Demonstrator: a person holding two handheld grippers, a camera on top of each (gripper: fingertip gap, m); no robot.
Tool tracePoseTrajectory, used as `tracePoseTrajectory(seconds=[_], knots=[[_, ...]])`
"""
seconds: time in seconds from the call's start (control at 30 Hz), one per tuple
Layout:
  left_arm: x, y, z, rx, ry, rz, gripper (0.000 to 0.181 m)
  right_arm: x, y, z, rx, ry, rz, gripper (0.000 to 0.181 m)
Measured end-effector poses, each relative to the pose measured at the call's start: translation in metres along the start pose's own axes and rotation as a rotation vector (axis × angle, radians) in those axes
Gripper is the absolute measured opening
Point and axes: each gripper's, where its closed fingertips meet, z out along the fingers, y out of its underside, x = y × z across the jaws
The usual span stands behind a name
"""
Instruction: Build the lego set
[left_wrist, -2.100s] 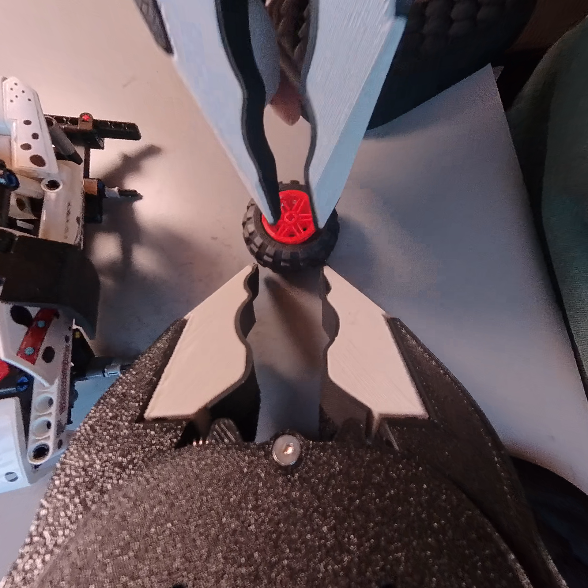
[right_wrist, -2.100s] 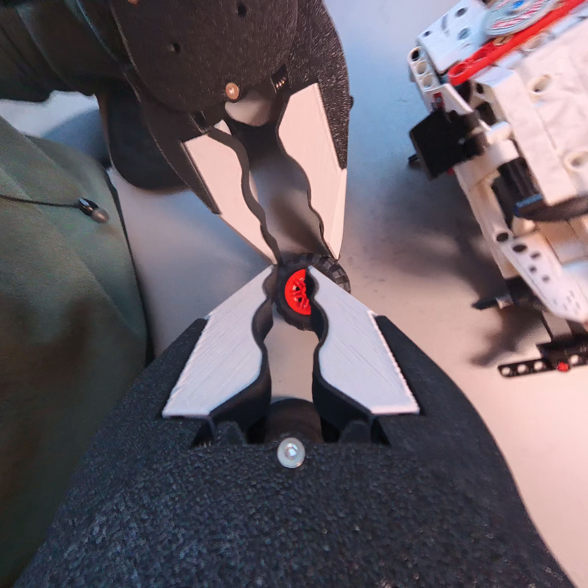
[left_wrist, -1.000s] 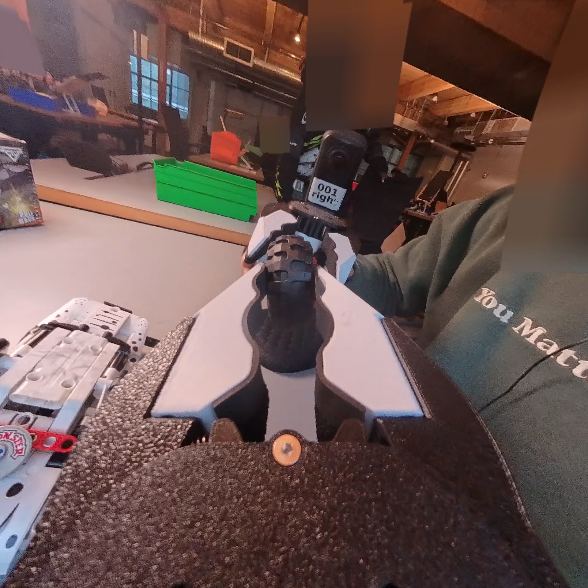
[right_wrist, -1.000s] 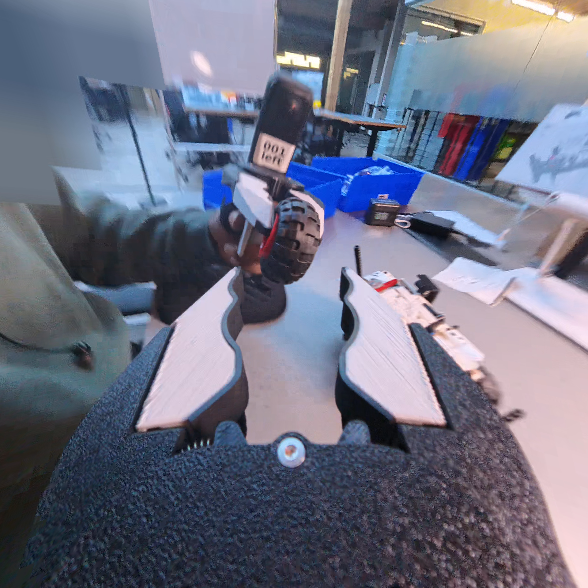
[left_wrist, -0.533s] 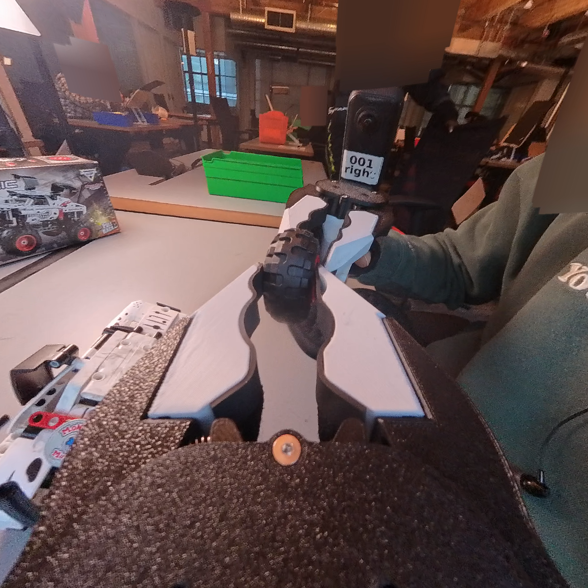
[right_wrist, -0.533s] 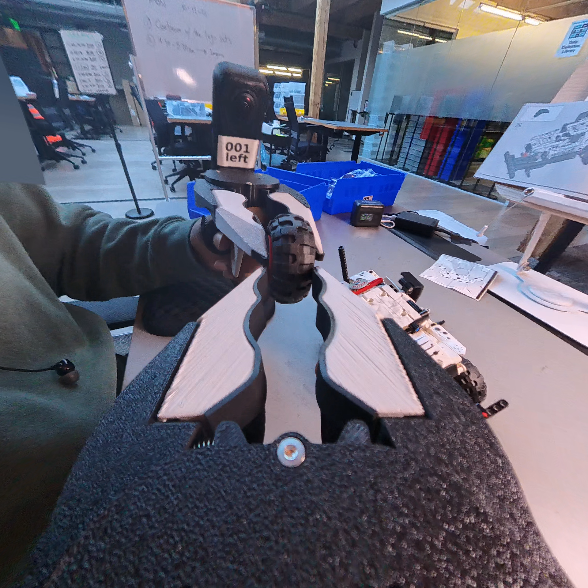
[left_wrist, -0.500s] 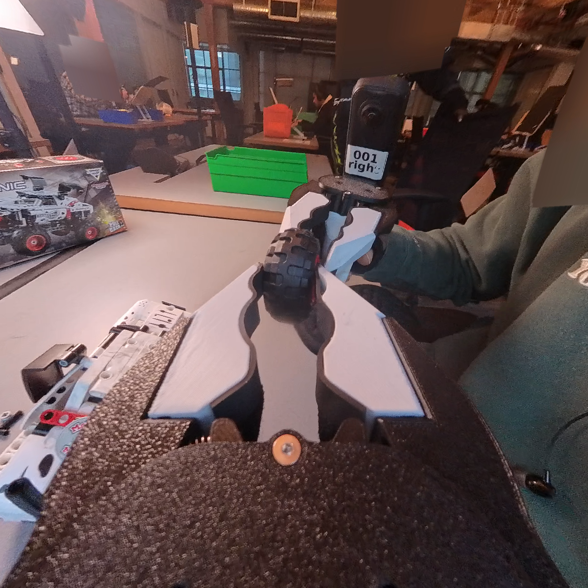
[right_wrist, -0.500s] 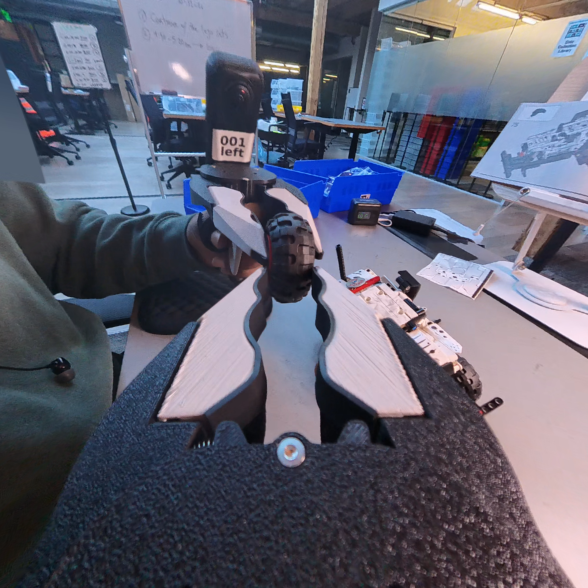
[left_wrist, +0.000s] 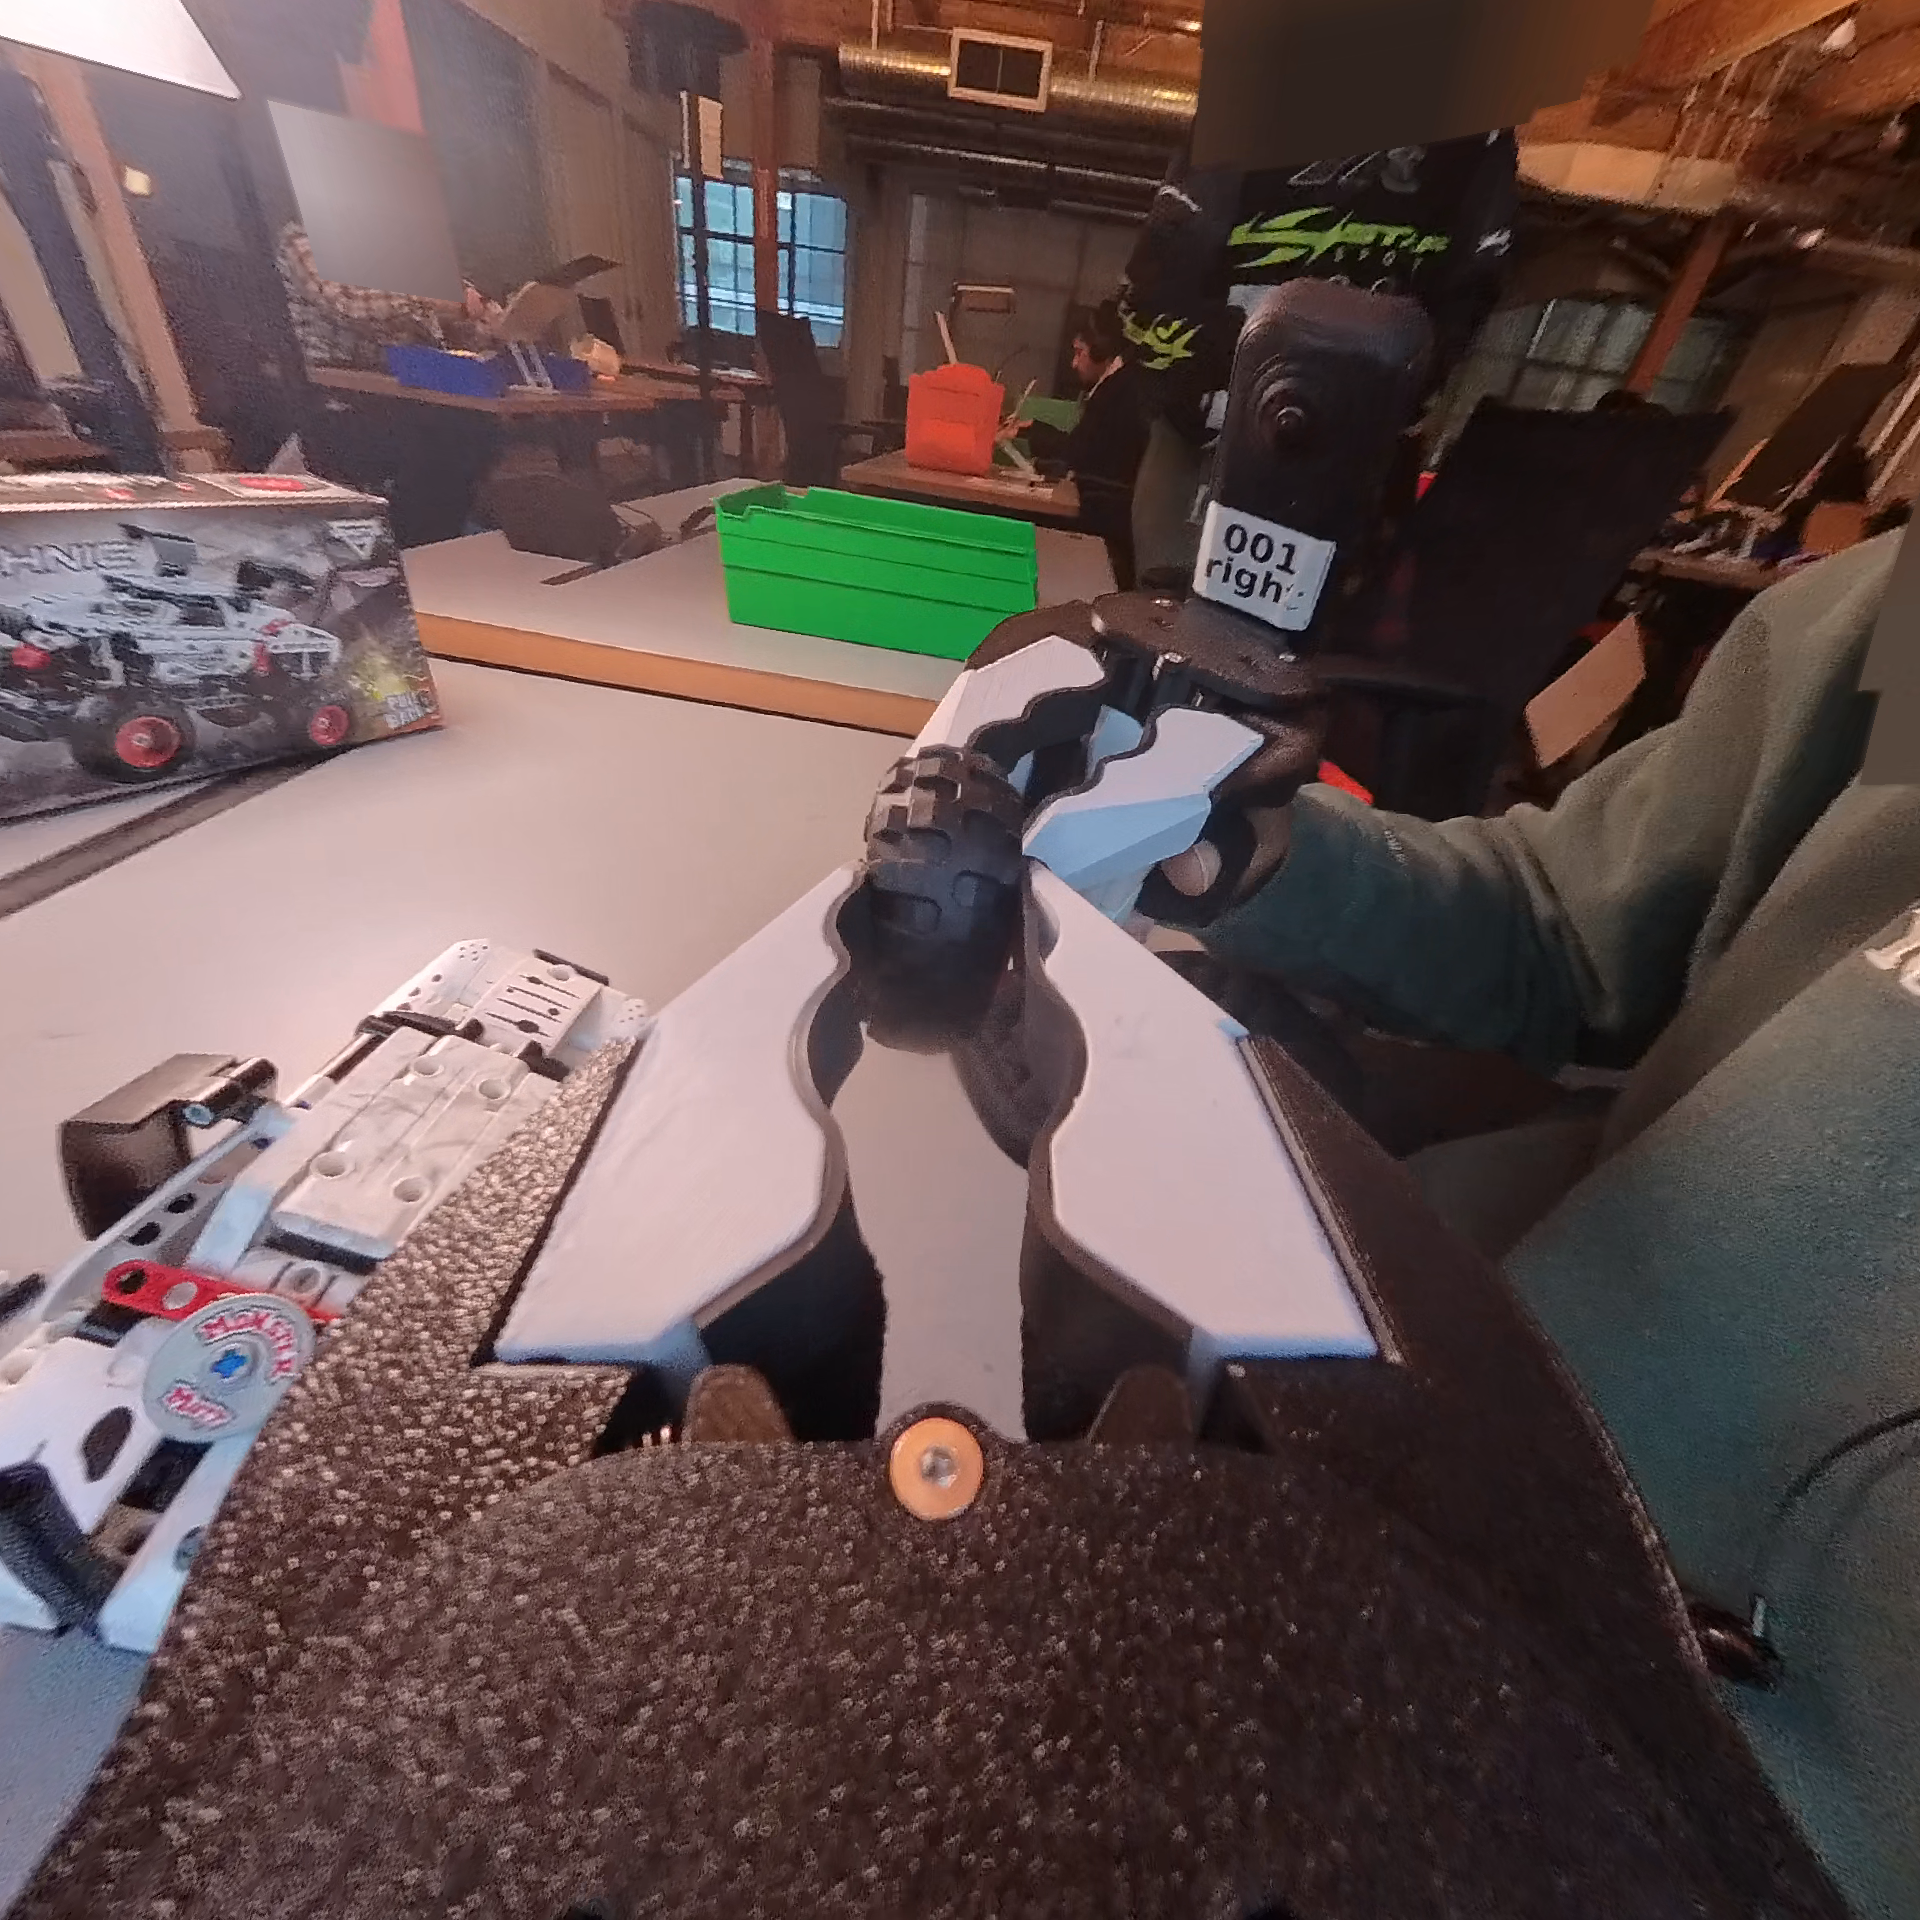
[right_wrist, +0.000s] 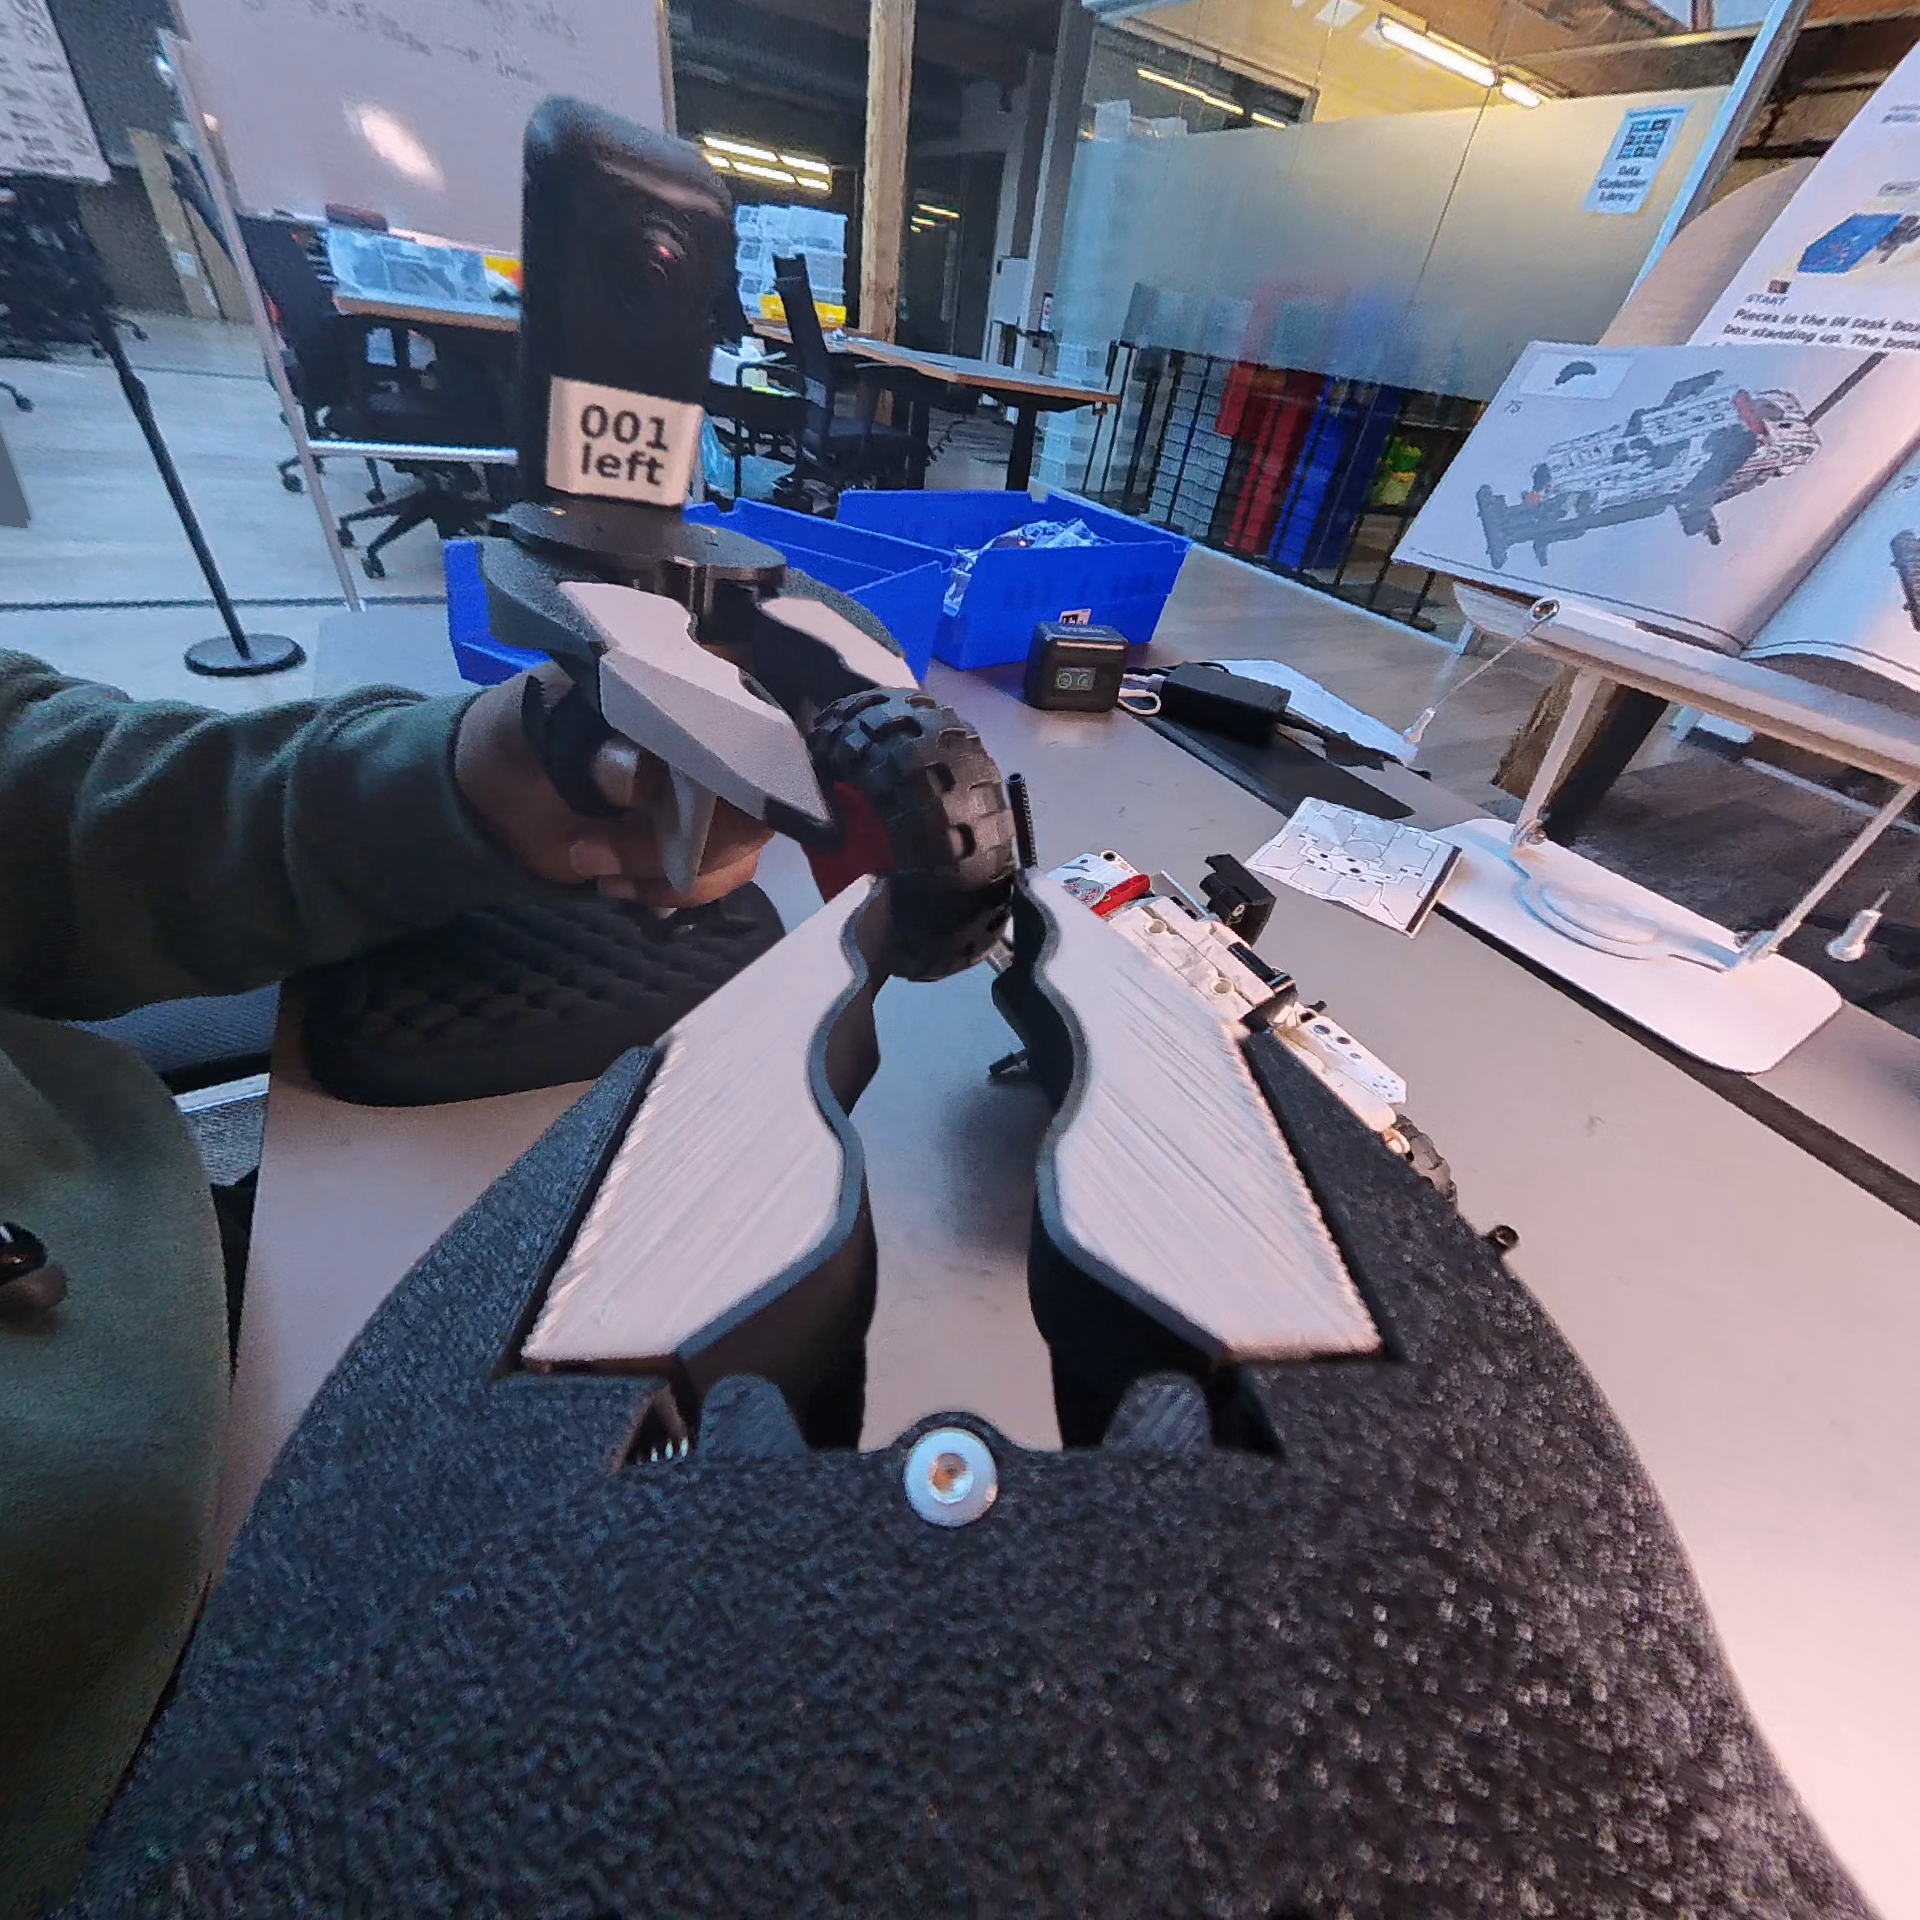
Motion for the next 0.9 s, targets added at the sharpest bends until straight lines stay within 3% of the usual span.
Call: tracePoseTrajectory(seconds=[0.2,0.37,0.53,0.6,0.8,0.9], knots=[[0.009,-0.013,-0.002,0.108,0.138,-0.125,0.021,-0.007,0.004,-0.002,-0.001,-0.143,0.174,0.036],[0.007,-0.014,0.0,0.148,0.165,-0.195,0.025,-0.007,-0.009,-0.002,0.109,-0.194,0.28,0.025],[-0.004,-0.001,-0.005,0.032,0.076,-0.162,0.04,0.002,-0.004,-0.004,0.067,-0.199,0.388,0.024],[-0.006,0.005,-0.005,-0.036,0.04,-0.13,0.031,0.004,-0.005,-0.007,0.059,-0.203,0.412,0.024],[-0.004,0.001,-0.003,-0.021,0.011,-0.124,0.021,0.006,-0.007,-0.008,0.058,-0.169,0.352,0.026],[0.002,0.012,-0.001,-0.136,0.028,-0.056,0.021,0.001,0.001,-0.012,-0.011,-0.196,0.275,0.027]])
